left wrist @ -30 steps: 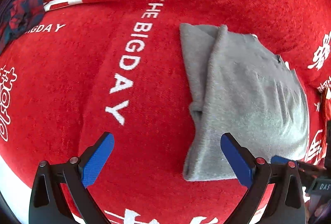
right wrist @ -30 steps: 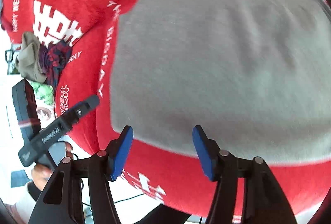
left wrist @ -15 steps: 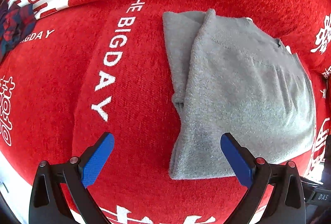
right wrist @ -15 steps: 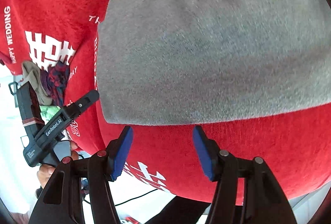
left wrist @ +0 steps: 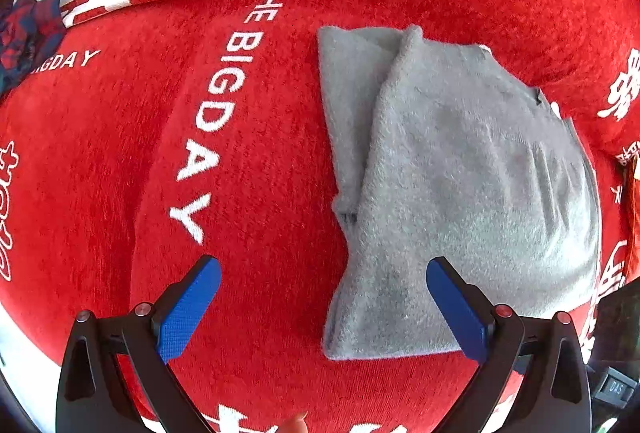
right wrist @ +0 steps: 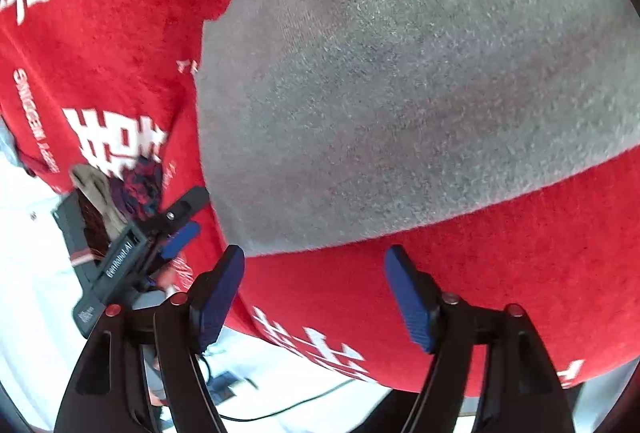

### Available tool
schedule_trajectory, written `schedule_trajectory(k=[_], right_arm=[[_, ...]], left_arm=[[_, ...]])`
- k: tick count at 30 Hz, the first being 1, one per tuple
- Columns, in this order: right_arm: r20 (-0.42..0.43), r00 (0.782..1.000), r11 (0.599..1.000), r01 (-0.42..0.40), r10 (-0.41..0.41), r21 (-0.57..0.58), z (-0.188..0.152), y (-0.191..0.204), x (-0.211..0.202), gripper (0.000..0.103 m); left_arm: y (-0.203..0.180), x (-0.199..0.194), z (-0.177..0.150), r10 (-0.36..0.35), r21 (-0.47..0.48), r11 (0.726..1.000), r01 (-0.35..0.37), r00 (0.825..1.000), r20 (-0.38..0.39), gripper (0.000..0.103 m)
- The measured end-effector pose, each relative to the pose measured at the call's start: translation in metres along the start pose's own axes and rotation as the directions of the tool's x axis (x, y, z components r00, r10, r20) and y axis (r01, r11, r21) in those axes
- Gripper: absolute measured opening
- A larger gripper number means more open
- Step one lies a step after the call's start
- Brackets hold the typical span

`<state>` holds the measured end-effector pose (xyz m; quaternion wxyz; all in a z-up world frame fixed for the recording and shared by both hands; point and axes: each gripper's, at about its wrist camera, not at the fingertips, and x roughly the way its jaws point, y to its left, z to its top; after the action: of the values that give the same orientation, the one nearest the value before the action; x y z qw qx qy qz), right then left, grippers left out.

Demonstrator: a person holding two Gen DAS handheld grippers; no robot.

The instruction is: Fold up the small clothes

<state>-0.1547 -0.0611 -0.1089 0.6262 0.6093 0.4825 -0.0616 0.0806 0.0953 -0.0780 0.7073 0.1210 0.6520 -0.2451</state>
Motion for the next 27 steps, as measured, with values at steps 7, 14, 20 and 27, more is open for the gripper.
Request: schedule_trajectory(k=[7,14,20,27], right_arm=[[0.085,0.982,0.972,-0.178,0.166,0.154,0.001,-0.019,0.009,0.076],[0.174,0.947,0.922,-0.308,0.272,0.233,0.004,-0.017,0.027,0.076],[0.179,0.924,0.907,-0.371,0.338,0.199,0.013,-0.003,0.023,0.008],[0.167,0.906,0.916,-0.400,0.389,0.034,0.025,0.030,-0.015,0.008]], left_arm=[[0.017,0.013,0.023,-0.099,-0.049,0.994,0.098,0.995,-0.023,0.103],[0.028,0.035,0.037,-0.340,-0.142,0.934,0.327,0.938,-0.074,0.103],[0.024,0.043,0.053,-0.443,-0.153,0.891,0.427,0.892,-0.089,0.103],[-0.010,0.046,0.072,-0.597,-0.153,0.800,0.580,0.793,-0.119,0.103]])
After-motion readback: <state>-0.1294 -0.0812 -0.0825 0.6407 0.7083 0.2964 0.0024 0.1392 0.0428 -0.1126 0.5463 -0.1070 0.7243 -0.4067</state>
